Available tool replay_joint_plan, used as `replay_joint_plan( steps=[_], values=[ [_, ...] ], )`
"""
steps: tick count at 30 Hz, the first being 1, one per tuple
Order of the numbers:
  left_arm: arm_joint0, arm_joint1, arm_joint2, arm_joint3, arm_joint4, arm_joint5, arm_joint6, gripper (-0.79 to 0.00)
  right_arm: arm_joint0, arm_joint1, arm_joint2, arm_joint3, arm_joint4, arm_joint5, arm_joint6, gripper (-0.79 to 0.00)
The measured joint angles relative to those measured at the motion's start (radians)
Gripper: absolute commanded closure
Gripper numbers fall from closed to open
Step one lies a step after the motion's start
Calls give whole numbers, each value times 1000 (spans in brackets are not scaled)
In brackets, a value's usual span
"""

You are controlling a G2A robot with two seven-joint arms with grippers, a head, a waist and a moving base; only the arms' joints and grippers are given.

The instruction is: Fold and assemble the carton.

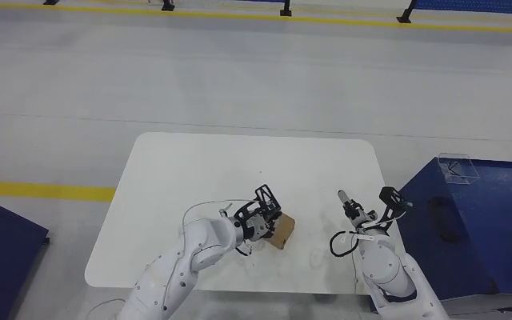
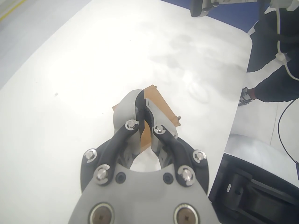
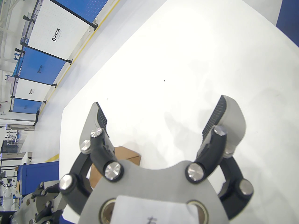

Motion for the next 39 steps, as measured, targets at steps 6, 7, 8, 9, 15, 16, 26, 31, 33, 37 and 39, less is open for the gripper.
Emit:
replay_joint_plan(
  steps=[6,7,8,9,15,16,26,31,33,37,39],
  values=[
    [-7,-3,18,58,-16,-30,-14,0,0,0,0,0,0,0,0,-785],
    [-12,-4,23,72,-17,-32,-12,0,0,0,0,0,0,0,0,-785],
    [-17,-6,29,86,-19,-34,-10,0,0,0,0,0,0,0,0,-785],
    [-23,-9,36,103,-22,-33,-7,0,0,0,0,0,0,0,0,-785],
    [-29,-9,37,82,-1,-37,47,0,0,0,0,0,0,0,0,-785],
    [-20,-6,30,61,13,-38,65,0,0,0,0,0,0,0,0,-785],
    [144,37,-69,-177,207,-18,304,-30,0,0,0,0,0,0,0,-785],
    [141,36,-67,-174,204,-18,301,-356,0,0,0,0,0,0,0,-784],
    [141,36,-67,-174,204,-18,301,-481,0,0,0,0,0,0,0,-785],
    [141,36,-67,-174,204,-18,301,-647,0,0,0,0,0,0,0,-784],
    [141,36,-67,-174,204,-18,301,-699,0,0,0,0,0,0,0,-784]
  ],
)
